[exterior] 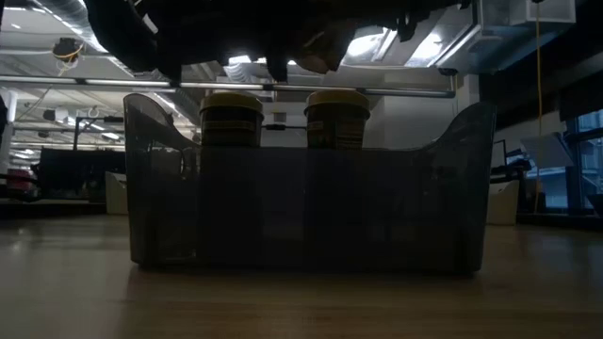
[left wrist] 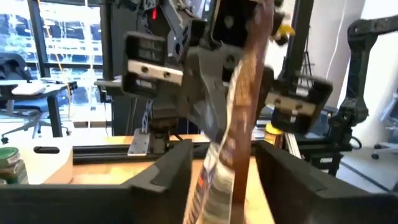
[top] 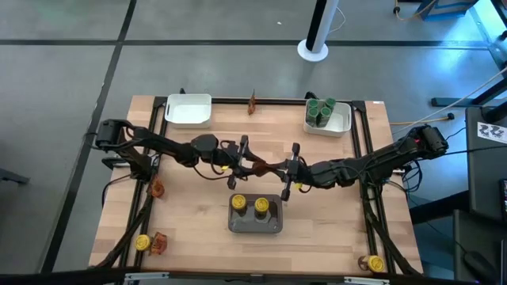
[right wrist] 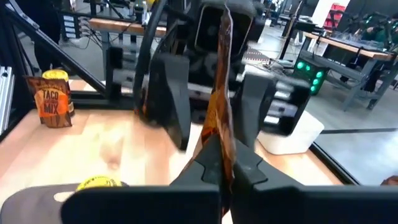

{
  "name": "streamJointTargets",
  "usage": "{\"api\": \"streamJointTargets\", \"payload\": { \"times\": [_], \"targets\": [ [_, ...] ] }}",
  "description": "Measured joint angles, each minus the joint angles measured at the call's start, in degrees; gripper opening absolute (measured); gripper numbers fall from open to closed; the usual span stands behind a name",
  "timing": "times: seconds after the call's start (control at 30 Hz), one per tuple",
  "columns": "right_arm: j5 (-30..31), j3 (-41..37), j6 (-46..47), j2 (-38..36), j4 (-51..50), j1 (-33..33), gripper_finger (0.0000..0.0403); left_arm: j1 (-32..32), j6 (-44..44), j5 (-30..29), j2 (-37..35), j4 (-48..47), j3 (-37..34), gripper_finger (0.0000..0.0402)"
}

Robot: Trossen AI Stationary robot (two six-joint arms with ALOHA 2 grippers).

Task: Sort spices by type
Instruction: Put the middle right orange seasoning bag into the left white bin

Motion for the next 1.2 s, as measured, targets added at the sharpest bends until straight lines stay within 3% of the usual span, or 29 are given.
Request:
{"api": "streamJointTargets", "payload": {
  "times": [0.2, 0.53, 0.9, 1.2],
  "targets": [
    [-0.01, -0.02, 1.99, 0.0, -2.71, 0.0, 0.0003, -0.02, 0.55, 0.0, -3.44, -4.84, 0.0, 0.02],
    [-0.93, -0.09, 3.03, 3.52, 0.66, -0.02, 0.0003, -0.02, 2.21, -4.13, -3.5, -7.03, 0.0, 0.0196],
    [-1.29, -0.09, 1.61, 3.5, 2.51, -0.04, 0.0004, -0.36, 4.63, -4.15, -3.5, -6.3, 0.0, 0.0127],
    [-1.29, -0.09, 1.9, 3.5, 2.55, -0.04, 0.0005, -2.52, 10.42, -7.04, -3.47, -4.64, 0.01, 0.0008]
  ]
}}
